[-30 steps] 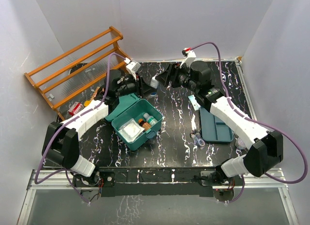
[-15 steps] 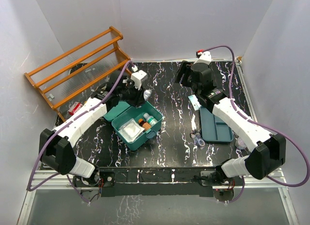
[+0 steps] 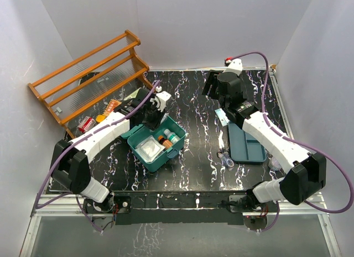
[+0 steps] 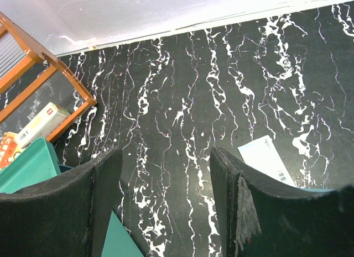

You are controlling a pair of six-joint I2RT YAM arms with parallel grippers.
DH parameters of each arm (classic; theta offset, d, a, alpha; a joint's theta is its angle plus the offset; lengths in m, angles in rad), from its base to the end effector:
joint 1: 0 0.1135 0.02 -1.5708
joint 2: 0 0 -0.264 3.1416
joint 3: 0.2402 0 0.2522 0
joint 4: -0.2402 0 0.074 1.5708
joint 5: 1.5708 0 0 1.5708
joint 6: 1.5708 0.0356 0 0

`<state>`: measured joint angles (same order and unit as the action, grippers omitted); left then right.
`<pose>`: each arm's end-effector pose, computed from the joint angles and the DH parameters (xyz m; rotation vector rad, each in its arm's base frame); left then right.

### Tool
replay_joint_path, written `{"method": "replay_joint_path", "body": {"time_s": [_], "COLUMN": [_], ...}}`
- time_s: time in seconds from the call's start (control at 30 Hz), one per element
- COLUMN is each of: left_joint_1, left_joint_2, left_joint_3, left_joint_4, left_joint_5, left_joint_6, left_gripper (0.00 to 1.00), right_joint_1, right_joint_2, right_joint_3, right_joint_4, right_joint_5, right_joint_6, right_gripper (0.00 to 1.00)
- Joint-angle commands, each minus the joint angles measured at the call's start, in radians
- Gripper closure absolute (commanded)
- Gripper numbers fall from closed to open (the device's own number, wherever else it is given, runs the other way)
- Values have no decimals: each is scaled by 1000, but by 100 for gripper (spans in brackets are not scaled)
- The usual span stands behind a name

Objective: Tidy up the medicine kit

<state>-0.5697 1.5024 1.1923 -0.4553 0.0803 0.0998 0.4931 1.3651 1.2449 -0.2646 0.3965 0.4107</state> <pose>0.2784 -0.1817 0.2834 0.8121 2.2120 -0.3257 0.2844 0.1372 0.3620 0.1800 1.9220 0.2172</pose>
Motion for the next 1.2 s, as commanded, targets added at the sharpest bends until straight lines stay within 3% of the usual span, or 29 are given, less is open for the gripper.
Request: {"method": "replay_joint_path", "body": {"time_s": [0.0,0.5,0.6,0.77,0.87,0.93,1.17], "left_joint_1": [0,-18,-24,-25,-25,-27,-32], "left_joint_2": [10,163,178,184,164,148,108], "left_joint_3": [-9,53,66,96,96,97,54], "left_joint_4": [-70,-64,-42,-62,-70,-71,-7], "left_joint_5": [-75,-66,-81,-109,-125,-135,-189], "left_joint_6": [33,8,-14,-23,-25,-31,-83], "left_gripper": [76,70,65,48,46,46,63], "right_joint_1": [-6,-6,-8,-8,-8,-10,-10], "right_joint_2": [-14,5,9,5,2,-1,8], "right_joint_3": [-15,-10,-11,-24,-30,-36,-42], "right_joint_4": [23,33,37,37,34,34,31], "right_joint_5": [-9,-36,-54,-64,-64,-64,-78], "right_joint_6": [30,89,104,126,129,132,141], "right_gripper": [37,38,38,38,38,38,38]}}
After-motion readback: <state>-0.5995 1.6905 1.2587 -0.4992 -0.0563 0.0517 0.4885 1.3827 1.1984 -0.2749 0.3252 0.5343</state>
